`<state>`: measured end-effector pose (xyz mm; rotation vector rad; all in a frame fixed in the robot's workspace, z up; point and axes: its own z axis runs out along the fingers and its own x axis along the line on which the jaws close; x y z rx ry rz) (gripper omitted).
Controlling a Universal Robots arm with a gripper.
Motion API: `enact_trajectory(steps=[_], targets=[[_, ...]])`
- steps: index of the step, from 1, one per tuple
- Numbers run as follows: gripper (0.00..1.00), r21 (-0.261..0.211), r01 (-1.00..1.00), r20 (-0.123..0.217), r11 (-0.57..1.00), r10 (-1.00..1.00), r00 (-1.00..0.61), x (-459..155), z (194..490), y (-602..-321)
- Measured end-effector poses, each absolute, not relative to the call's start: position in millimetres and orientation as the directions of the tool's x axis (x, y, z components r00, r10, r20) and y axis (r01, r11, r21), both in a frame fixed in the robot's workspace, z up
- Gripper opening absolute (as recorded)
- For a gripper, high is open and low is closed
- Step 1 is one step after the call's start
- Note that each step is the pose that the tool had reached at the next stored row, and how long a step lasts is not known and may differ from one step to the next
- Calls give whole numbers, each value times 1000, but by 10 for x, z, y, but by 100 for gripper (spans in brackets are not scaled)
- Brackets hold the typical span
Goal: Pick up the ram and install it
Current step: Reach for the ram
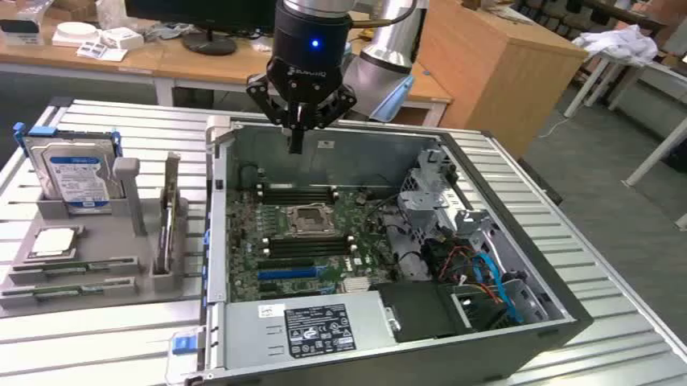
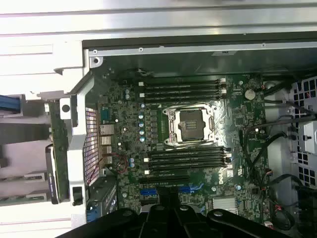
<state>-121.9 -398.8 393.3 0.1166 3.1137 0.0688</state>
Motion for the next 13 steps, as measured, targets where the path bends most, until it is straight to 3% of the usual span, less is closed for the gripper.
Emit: enact_trajectory(steps=[13], targets=[[11,45,74,-23,996,75,-997,-1219,3933,-3989]])
